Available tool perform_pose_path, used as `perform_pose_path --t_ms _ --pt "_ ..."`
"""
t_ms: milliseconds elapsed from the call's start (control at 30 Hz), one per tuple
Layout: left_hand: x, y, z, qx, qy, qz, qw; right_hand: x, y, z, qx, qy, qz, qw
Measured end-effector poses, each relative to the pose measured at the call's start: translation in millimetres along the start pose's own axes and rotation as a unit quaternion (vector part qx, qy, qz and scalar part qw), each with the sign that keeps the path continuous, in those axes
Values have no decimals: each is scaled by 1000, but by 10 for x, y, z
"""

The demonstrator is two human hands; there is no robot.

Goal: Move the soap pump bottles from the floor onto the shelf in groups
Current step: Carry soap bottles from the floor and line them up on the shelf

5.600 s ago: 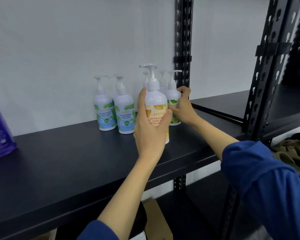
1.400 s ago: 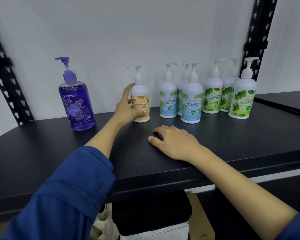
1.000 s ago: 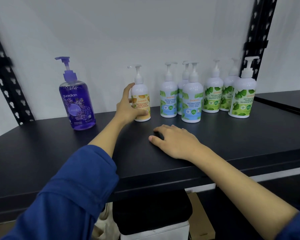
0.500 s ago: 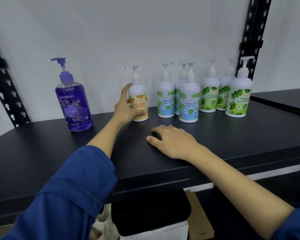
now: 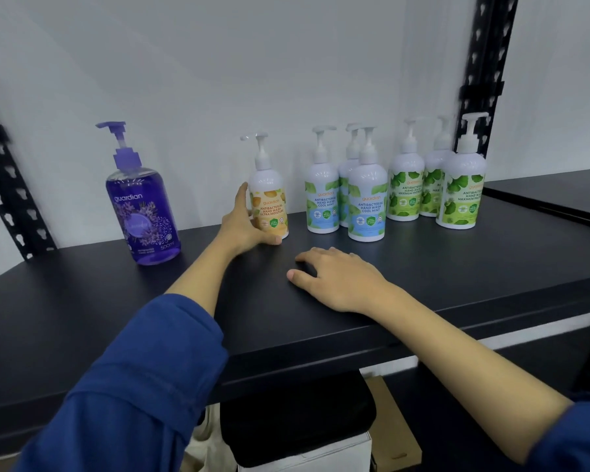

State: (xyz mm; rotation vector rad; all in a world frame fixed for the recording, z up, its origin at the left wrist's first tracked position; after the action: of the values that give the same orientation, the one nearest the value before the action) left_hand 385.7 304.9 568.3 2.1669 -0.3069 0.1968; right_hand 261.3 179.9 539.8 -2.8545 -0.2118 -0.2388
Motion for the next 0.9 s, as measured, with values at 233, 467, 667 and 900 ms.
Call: perform_pose_path --t_ms 233,467,667,900 --pt "-127 28 -191 230 13 2 973 -19 -18 -32 1 -3 4 1000" --pt "-473 356 -58 412 -9 82 908 -170 51 -204 10 26 45 999" --pt "-969 946 312 402 16 211 891 -798 401 -632 -37 145 114 982" --pt "-1817 1734 1074 292 15 394 871 -2028 1047 -930 -92 253 227 936"
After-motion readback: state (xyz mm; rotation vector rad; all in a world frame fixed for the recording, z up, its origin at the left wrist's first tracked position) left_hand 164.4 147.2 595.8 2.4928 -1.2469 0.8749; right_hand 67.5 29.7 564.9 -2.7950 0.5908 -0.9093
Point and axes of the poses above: each hand's wrist, its own x-axis towards the middle knuckle, its own z-axis out of the palm, y = z × x, the point moved 7 cm from there along x, towards the middle knuckle, and after that the axes turned 2 degrees about y, right-handed, at the moved point
